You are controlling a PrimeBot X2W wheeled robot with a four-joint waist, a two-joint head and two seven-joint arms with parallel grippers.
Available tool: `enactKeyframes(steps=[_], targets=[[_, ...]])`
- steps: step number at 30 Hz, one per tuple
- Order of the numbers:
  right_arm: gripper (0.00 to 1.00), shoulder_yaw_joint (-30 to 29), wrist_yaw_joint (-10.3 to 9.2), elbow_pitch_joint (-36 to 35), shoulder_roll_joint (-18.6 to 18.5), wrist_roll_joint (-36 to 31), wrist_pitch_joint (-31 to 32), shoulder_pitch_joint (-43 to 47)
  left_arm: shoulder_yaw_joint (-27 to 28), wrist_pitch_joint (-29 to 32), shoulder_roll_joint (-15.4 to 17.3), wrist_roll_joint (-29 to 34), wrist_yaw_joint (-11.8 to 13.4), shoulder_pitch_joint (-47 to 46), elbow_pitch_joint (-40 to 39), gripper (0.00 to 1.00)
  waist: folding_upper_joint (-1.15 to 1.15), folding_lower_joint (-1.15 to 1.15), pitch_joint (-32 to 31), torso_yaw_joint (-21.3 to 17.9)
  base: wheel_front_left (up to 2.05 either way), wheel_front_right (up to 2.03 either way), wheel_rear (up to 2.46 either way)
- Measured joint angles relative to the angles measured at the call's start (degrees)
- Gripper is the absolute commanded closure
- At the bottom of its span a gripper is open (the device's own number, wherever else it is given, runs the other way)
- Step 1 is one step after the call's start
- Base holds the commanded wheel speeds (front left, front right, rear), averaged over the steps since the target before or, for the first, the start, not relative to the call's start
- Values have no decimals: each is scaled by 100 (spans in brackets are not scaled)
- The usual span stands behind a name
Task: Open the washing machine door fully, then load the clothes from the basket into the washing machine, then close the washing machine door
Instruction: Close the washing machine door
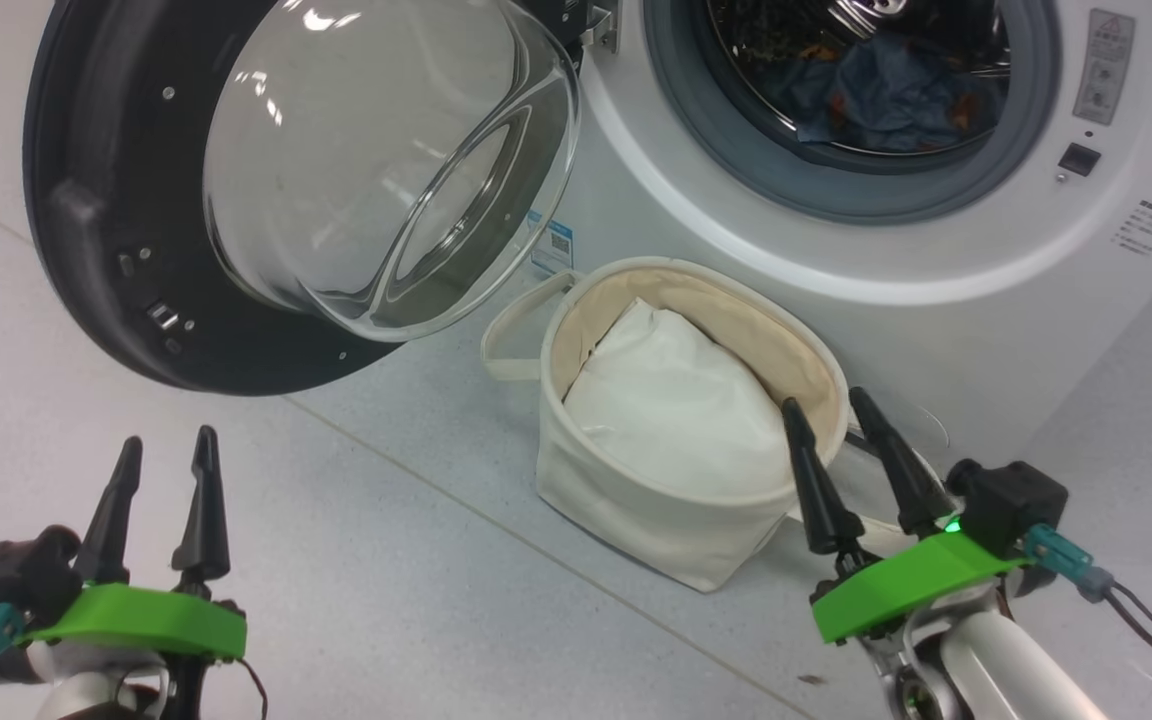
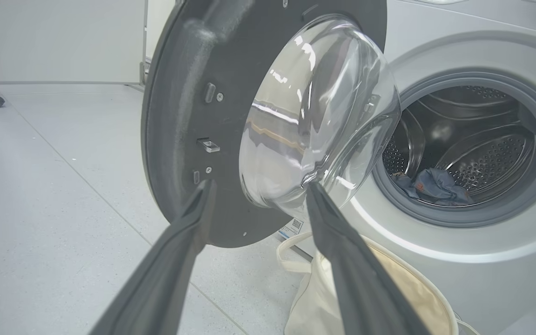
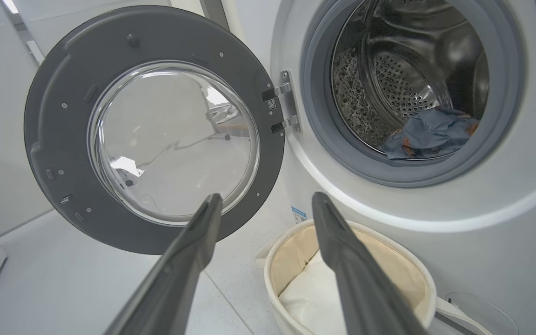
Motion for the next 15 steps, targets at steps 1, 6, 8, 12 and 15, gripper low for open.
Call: enactKeyframes(steps=[1, 6, 8, 12, 15], targets=[[0, 45, 0, 25, 1, 24, 0, -20, 19, 0, -2, 0, 0, 10, -30, 0, 0, 0, 8, 11, 0, 0, 0], [0, 248, 0, 103, 2, 119, 0, -176, 151, 0, -26, 32, 0, 190, -154, 0, 0, 0, 32, 42, 0, 0, 0], [0, 259, 0, 116, 1, 135, 0, -250, 149, 0, -40, 86, 0, 222, -166, 0, 0, 0, 33, 41, 0, 0, 0], [0, 280, 0, 138, 2, 143, 0, -259, 151, 0, -42, 109, 0, 222, -183, 0, 0, 0, 27, 35, 0, 0, 0], [0, 276, 0, 140, 2, 143, 0, -257, 154, 0, -62, 109, 0, 222, -194, 0, 0, 0, 20, 28, 0, 0, 0]])
